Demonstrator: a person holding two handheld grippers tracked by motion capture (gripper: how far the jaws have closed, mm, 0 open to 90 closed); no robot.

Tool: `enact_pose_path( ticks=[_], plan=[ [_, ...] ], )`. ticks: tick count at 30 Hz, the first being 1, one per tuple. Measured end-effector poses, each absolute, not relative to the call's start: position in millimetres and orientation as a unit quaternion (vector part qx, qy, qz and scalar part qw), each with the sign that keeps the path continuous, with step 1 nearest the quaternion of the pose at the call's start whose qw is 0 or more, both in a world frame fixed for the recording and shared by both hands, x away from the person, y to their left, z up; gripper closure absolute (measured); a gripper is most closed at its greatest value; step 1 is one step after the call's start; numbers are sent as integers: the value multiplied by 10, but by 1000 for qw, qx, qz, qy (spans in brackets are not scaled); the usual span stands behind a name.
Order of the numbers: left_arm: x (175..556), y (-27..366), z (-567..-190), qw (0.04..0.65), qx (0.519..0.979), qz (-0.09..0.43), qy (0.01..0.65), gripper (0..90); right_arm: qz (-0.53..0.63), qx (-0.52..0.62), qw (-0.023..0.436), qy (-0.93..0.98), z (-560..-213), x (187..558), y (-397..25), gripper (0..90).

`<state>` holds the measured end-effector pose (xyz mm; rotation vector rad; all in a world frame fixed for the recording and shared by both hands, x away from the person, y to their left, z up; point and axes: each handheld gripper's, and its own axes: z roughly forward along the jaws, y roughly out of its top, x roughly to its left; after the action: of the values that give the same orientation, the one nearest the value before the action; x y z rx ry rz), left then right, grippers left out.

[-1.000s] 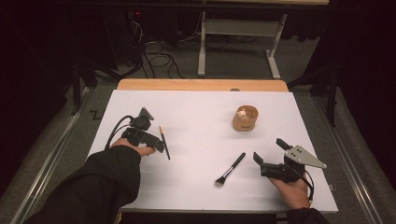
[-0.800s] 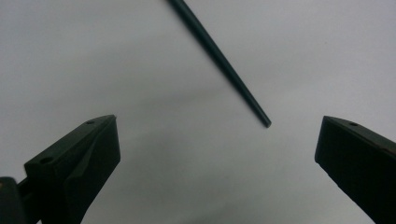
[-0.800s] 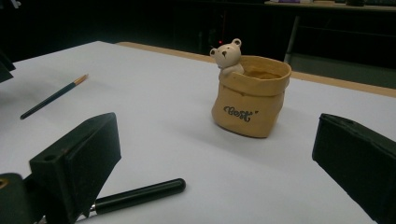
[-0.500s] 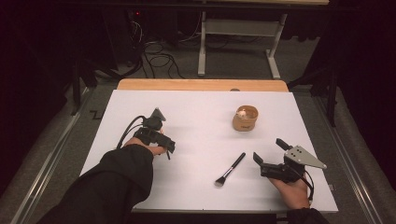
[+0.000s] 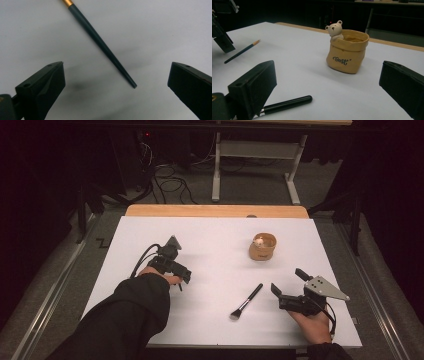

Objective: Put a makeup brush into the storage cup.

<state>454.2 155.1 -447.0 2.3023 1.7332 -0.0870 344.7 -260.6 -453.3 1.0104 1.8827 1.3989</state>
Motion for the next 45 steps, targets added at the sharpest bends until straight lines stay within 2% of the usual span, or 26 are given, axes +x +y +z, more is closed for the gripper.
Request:
enact_pose_path(
  ticks=[9, 26, 45],
  plan=[
    [4568, 1583, -4358, 132, 789, -28, 600, 72, 524, 378, 289, 706, -4535, 3446, -2602, 16],
    [4638, 1497, -4450, 115, 779, -21, 616, 356, 524, 375, 289, 708, -4538, 3448, -2597, 17],
    [4636, 1419, -4550, 86, 789, -17, 609, 564, 522, 375, 289, 709, -4542, 3443, -2591, 21]
  ],
)
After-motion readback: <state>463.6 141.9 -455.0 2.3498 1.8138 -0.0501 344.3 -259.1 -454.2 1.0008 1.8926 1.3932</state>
